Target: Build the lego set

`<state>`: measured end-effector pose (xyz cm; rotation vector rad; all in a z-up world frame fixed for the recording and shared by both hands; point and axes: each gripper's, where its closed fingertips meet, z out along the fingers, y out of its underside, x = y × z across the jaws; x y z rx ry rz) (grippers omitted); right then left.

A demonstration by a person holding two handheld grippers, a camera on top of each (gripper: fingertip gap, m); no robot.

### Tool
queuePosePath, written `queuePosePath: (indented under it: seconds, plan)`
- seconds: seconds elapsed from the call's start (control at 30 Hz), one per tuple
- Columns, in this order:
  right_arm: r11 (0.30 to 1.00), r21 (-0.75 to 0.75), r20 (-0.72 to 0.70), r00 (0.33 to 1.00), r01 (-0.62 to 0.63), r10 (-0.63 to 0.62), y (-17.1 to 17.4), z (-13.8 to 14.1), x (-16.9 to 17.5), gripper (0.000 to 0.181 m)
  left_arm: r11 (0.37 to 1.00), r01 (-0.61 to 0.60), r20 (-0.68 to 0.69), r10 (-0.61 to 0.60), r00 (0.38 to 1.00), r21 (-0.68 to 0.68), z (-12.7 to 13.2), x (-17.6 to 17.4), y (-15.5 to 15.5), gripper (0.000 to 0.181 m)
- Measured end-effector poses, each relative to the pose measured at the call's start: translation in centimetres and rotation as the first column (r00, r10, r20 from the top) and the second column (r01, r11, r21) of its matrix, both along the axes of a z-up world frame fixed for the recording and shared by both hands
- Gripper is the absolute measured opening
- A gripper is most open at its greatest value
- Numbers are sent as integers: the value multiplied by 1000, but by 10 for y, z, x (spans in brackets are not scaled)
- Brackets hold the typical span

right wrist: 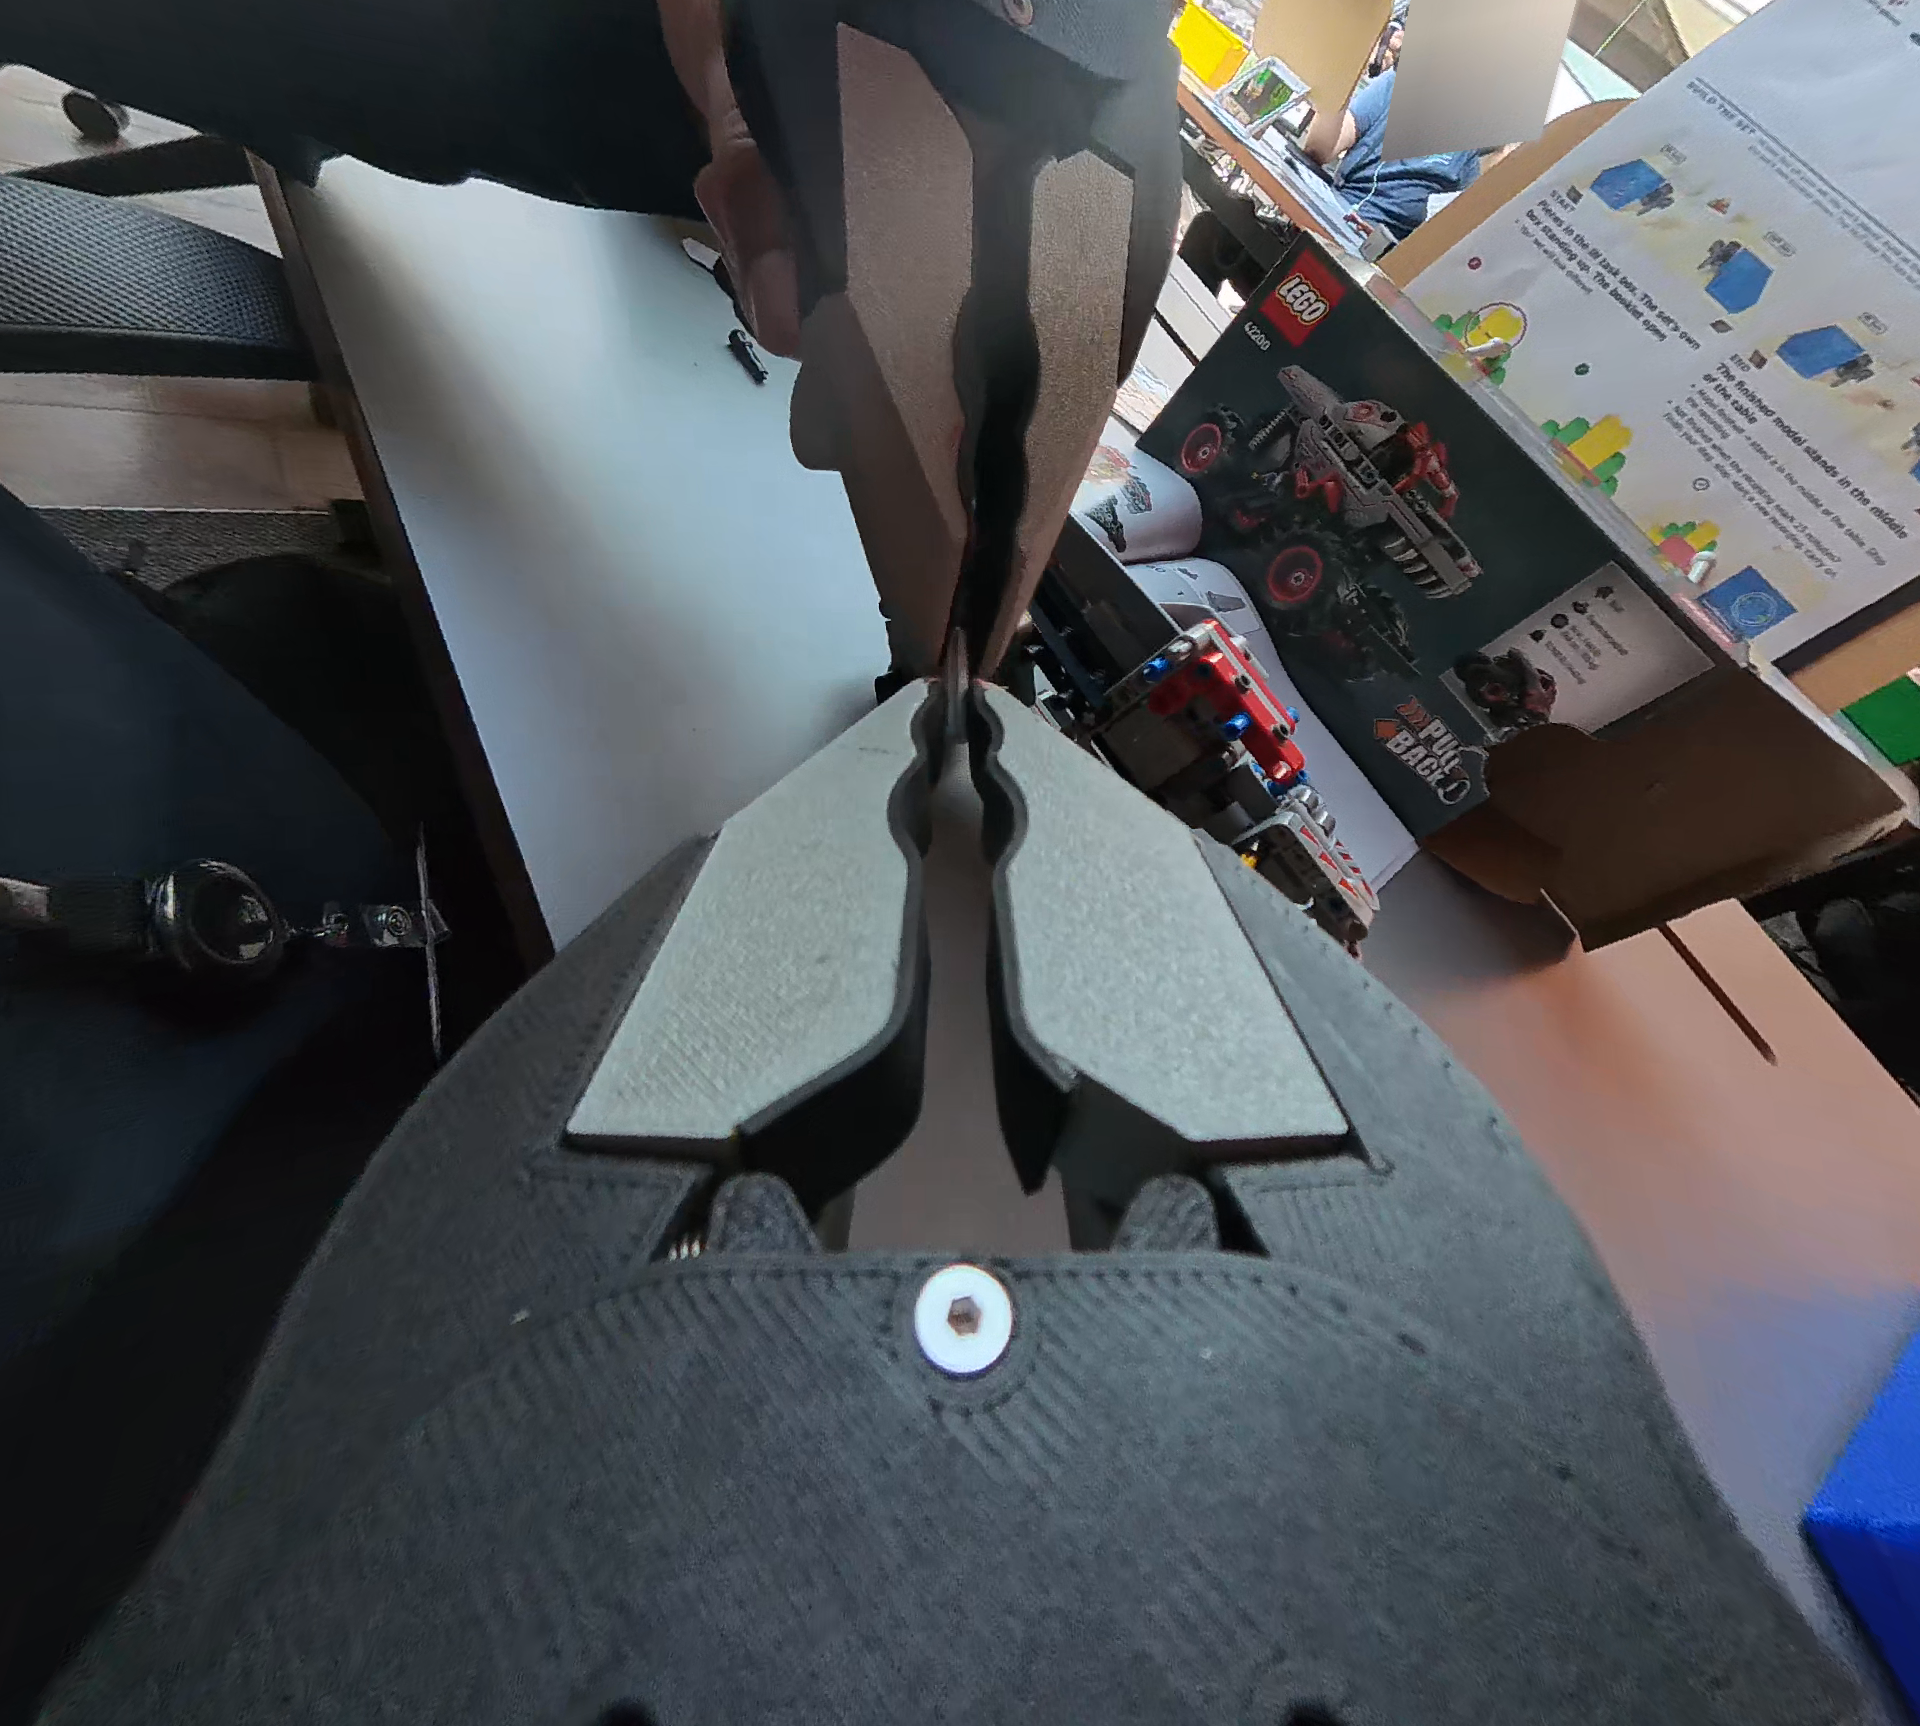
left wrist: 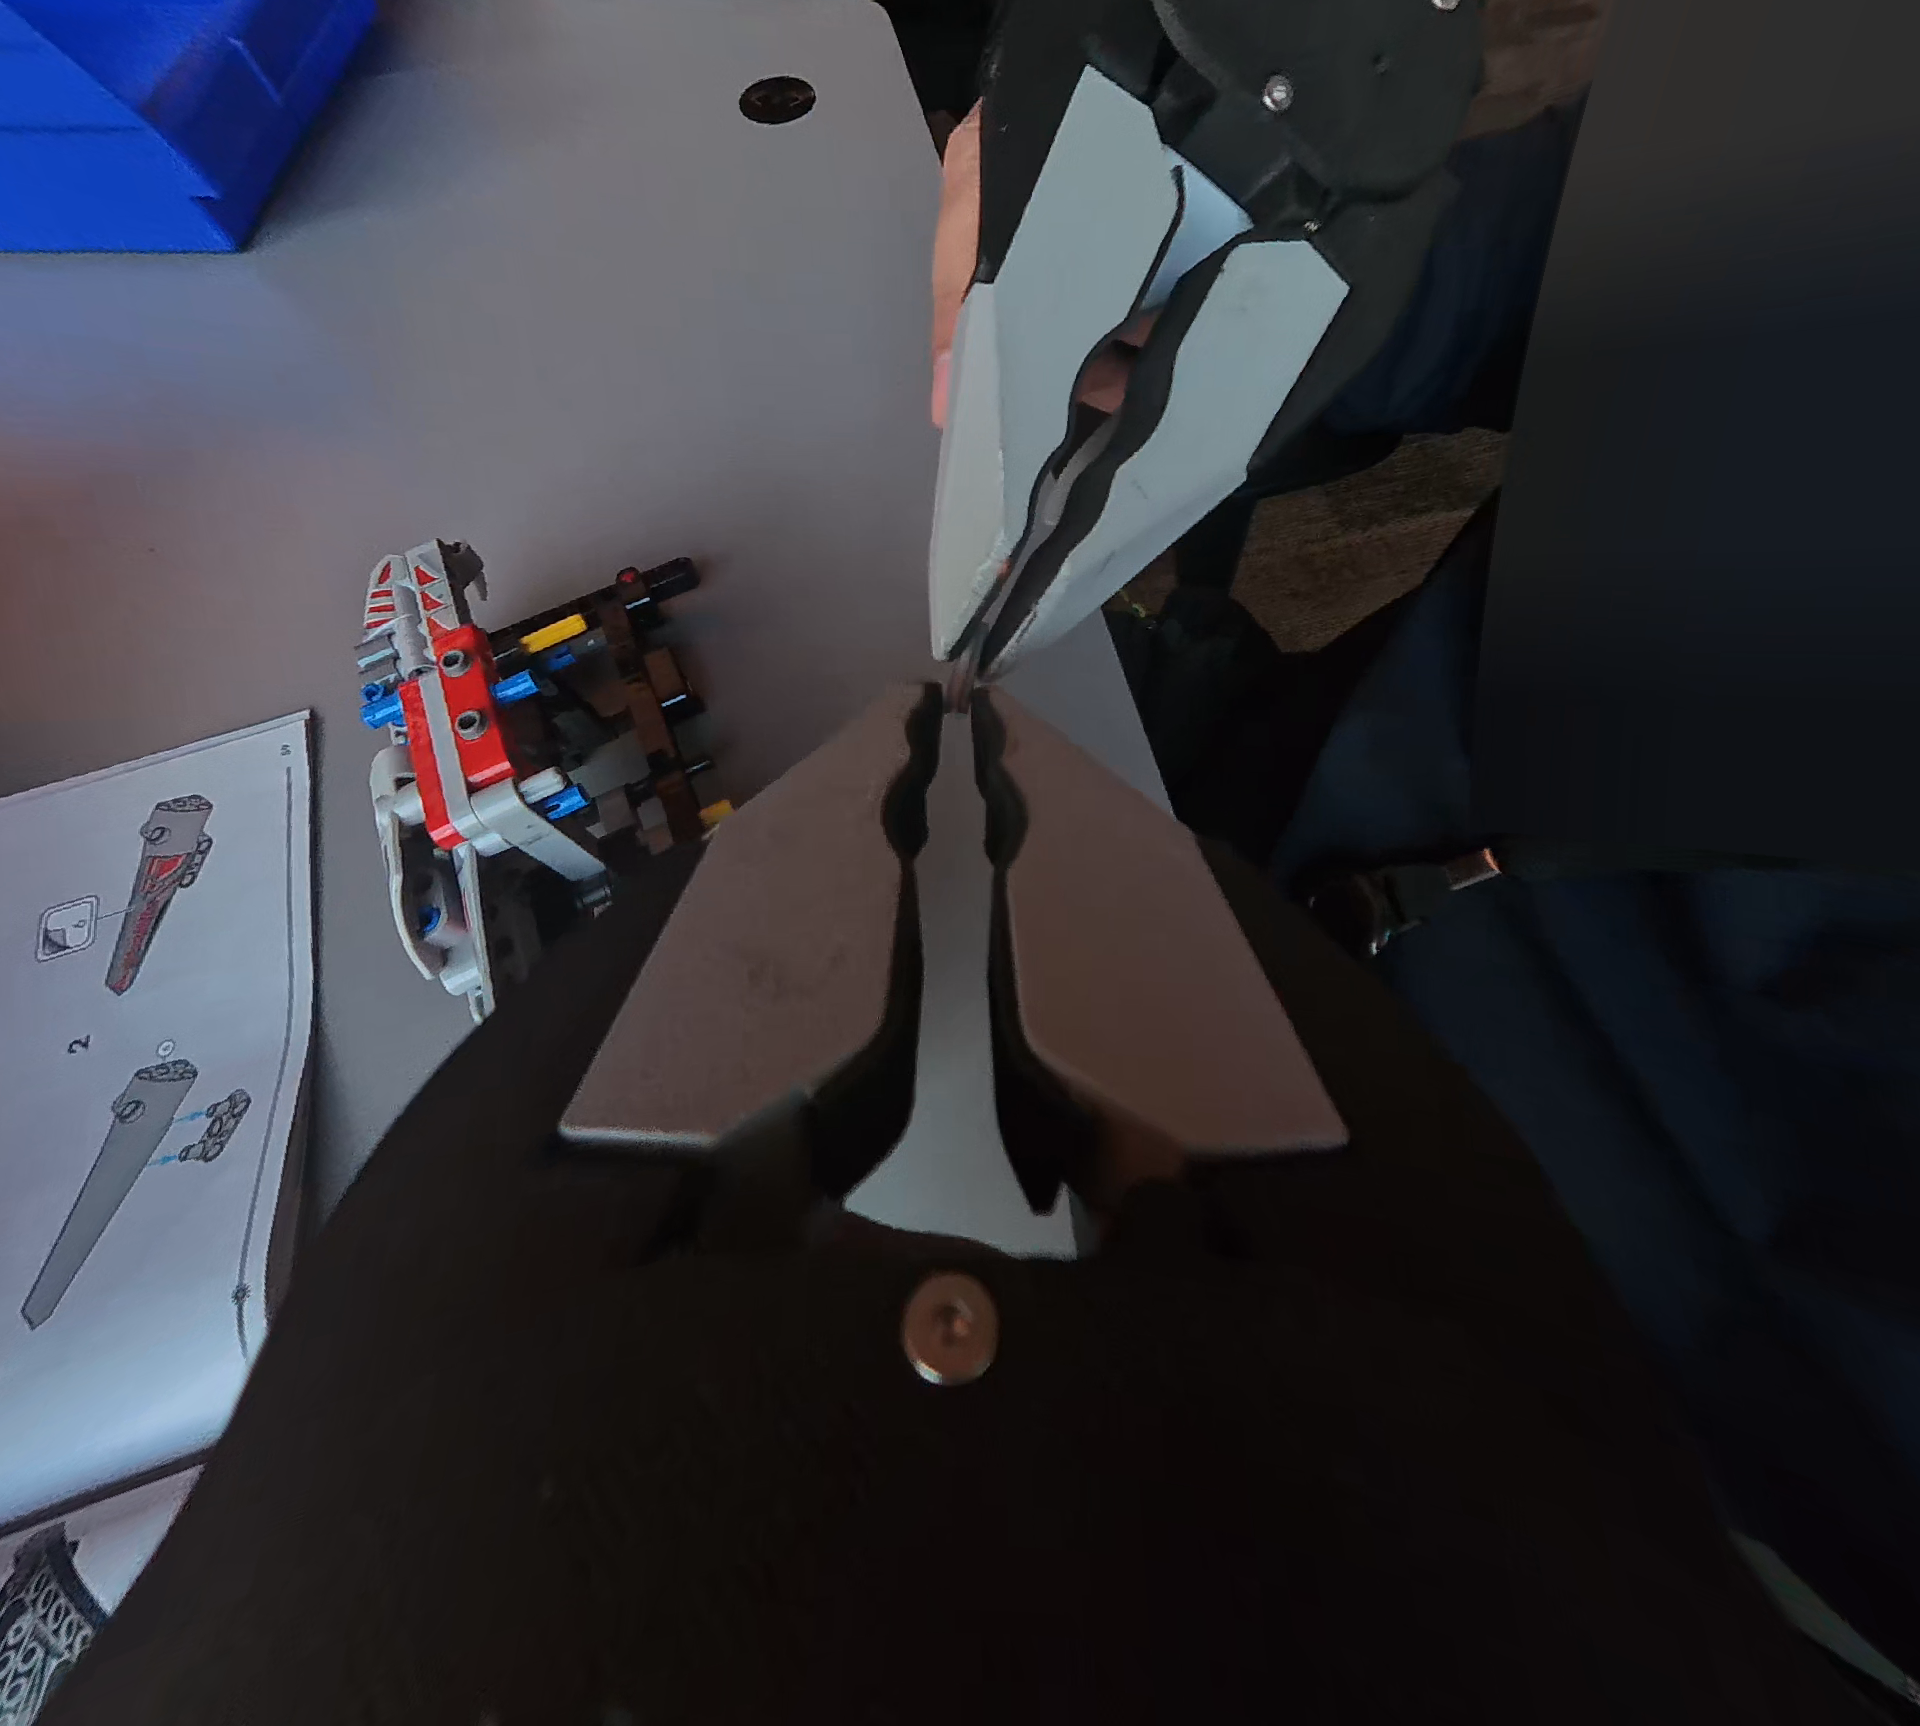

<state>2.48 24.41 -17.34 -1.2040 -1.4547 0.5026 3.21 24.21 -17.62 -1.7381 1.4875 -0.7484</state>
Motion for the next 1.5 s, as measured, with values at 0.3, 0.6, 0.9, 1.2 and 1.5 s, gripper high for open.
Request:
queuePosePath:
  seconds: [0.3,0.6,0.9,1.2,1.5]
  plan:
    - [985,-155,-97,993,-78,64,-6,4,2,2,997,50,3,-51,999,51,0,1,-5,2]
    - [960,-224,-188,974,-167,125,-15,13,5,0,983,121,43,-128,991,138,6,4,-12,2]
    - [973,-177,-167,979,-148,119,-15,13,6,4,978,142,43,-150,988,156,7,5,-16,2]
    - [973,-174,-151,980,-153,127,-17,9,5,2,979,140,53,-150,987,150,6,4,-15,2]
    - [972,-178,-145,981,-155,130,-16,8,3,2,978,142,56,-152,987,151,6,3,-15,2]
